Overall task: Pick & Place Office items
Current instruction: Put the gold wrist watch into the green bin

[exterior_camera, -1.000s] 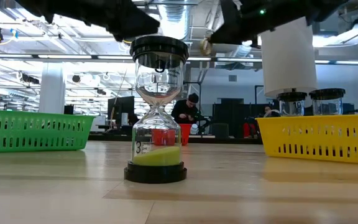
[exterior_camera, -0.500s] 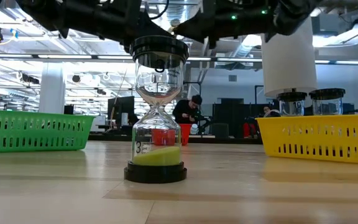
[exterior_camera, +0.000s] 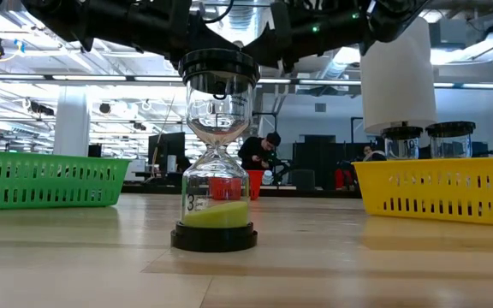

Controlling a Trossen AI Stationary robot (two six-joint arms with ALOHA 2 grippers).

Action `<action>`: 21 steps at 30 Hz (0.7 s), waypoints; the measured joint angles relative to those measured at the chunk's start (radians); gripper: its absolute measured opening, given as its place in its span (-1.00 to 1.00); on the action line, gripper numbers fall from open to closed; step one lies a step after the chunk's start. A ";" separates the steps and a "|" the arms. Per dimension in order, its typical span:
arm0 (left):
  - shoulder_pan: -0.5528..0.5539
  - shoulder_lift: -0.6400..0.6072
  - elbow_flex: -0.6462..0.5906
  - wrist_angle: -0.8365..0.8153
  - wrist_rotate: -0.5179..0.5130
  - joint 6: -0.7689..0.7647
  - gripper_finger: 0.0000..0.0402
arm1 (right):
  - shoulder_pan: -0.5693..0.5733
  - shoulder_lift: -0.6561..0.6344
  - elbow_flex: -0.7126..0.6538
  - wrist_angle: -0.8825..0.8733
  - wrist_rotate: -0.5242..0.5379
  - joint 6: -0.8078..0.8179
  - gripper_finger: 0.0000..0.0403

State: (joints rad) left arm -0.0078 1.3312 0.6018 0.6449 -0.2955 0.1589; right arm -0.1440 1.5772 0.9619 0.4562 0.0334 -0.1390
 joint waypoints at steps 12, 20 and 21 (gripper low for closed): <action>0.004 0.000 0.000 0.000 0.060 0.001 -0.48 | 0.034 0.000 0.000 0.048 0.000 -0.003 -0.95; 0.004 0.000 0.000 0.000 0.085 0.001 -0.85 | 0.039 0.000 0.000 0.045 0.000 -0.003 -0.91; 0.004 0.000 0.000 0.000 0.085 0.001 -0.91 | 0.039 0.000 0.000 0.044 0.000 -0.002 -0.90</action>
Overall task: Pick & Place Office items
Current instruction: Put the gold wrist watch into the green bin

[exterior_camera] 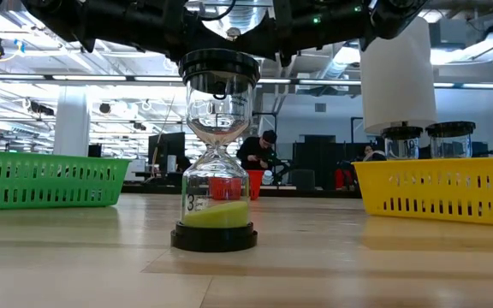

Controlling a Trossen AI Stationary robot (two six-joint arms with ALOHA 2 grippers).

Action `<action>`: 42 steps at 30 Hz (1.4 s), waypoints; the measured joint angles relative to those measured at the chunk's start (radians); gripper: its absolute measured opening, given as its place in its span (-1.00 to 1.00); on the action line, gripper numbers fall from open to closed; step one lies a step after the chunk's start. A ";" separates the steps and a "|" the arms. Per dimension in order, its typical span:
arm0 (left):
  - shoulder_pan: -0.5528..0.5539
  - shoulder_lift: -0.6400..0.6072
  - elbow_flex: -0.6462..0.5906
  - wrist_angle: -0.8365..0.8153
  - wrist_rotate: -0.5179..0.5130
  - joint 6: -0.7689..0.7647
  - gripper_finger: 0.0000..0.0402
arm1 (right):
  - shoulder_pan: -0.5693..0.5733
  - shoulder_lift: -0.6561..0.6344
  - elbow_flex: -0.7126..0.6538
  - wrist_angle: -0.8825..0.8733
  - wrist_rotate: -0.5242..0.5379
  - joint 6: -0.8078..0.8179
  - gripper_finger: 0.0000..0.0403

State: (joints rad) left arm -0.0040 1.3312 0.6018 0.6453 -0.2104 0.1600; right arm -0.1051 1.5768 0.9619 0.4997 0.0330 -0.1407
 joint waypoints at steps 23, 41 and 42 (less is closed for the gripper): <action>0.034 -0.102 0.001 -0.241 -0.115 -0.058 -0.95 | -0.002 -0.001 0.000 -0.138 0.027 0.001 -0.29; 0.000 -0.494 -0.045 -1.142 0.077 -0.609 -0.96 | -0.002 -0.001 0.000 -0.171 0.027 0.001 -0.30; -0.011 -0.494 -0.071 -1.150 0.117 -0.628 -0.95 | -0.002 -0.001 0.000 -0.171 0.027 0.001 -0.30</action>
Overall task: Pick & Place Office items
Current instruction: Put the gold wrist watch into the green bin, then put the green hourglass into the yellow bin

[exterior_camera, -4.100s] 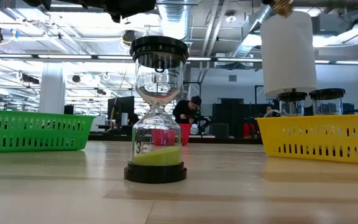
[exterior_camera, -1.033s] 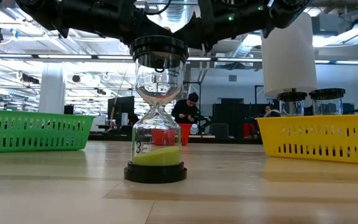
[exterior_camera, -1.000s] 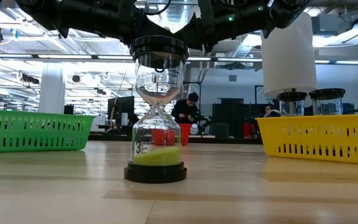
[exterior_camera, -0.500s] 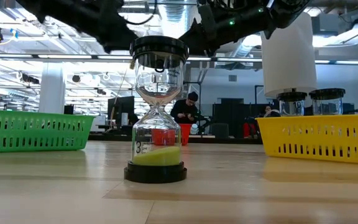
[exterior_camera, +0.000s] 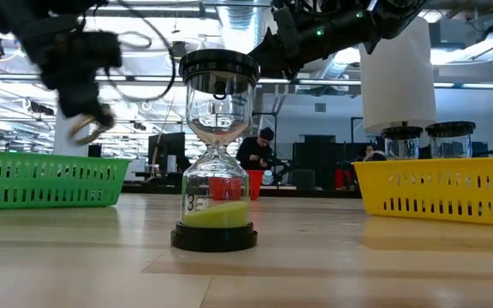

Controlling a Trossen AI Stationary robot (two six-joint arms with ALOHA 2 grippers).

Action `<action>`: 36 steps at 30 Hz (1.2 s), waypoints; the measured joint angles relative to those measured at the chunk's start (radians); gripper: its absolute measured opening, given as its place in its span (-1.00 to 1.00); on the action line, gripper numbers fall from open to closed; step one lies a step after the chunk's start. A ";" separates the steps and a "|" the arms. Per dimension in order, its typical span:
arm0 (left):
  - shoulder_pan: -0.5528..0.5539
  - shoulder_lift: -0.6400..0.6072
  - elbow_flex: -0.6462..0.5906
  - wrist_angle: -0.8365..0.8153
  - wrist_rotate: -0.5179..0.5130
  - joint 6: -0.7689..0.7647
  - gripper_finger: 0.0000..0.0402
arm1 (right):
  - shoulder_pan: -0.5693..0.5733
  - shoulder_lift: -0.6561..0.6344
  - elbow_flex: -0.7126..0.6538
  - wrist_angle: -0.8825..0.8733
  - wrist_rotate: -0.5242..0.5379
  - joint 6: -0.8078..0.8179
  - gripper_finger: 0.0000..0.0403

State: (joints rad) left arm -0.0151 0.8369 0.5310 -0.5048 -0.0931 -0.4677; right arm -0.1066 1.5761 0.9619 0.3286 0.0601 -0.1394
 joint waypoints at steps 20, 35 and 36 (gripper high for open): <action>0.017 0.001 -0.101 0.014 0.047 -0.140 -0.58 | 0.000 0.000 0.000 0.002 0.000 -0.002 -0.32; 0.017 0.001 -0.101 0.348 0.041 0.143 -0.51 | 0.000 0.000 0.000 0.016 -0.007 -0.002 -0.32; 0.017 0.001 -0.101 0.398 0.041 0.179 -0.51 | 0.000 0.000 0.000 0.016 -0.007 -0.002 -0.32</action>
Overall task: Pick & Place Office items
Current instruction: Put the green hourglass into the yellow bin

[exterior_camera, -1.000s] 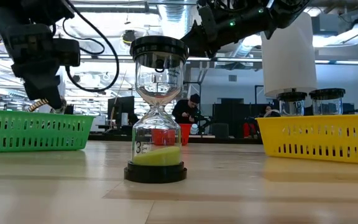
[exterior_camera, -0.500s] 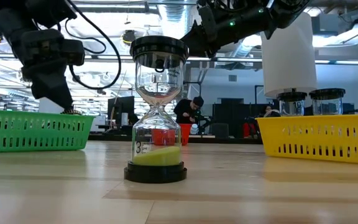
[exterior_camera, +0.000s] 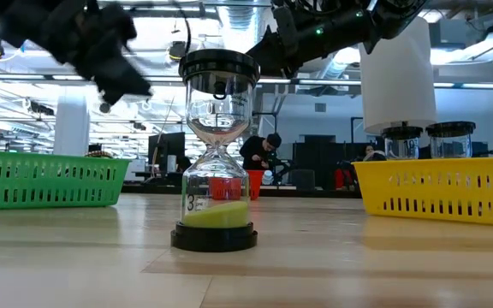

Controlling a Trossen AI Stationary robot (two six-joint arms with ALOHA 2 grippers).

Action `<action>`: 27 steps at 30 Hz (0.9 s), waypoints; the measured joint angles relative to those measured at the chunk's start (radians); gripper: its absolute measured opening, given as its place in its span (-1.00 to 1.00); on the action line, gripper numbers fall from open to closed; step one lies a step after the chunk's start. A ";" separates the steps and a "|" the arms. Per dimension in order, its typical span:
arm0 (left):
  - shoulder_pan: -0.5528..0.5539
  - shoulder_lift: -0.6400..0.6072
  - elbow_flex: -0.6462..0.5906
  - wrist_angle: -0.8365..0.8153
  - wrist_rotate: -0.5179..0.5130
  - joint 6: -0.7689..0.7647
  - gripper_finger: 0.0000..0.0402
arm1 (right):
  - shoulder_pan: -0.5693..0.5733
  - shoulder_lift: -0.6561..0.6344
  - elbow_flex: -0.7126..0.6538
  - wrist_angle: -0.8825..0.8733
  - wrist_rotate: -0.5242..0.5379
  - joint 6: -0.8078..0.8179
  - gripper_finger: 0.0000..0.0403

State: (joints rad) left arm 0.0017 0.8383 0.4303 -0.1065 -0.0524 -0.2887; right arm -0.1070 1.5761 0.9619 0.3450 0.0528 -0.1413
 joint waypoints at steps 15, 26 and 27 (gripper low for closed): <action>0.000 0.000 0.002 0.215 0.000 0.187 -0.51 | 0.050 0.000 0.000 -0.045 -0.004 -0.051 -0.09; 0.000 0.000 0.002 0.231 0.000 0.188 -0.51 | 0.145 0.000 0.000 -0.045 -0.224 -0.050 0.24; 0.000 0.000 0.002 0.231 0.000 0.188 -0.51 | 0.158 0.000 0.000 -0.045 -0.269 -0.050 0.24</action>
State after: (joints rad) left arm 0.0015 0.8383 0.4320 0.1242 -0.0521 -0.1007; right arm 0.0513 1.5761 0.9619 0.3000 -0.2161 -0.1915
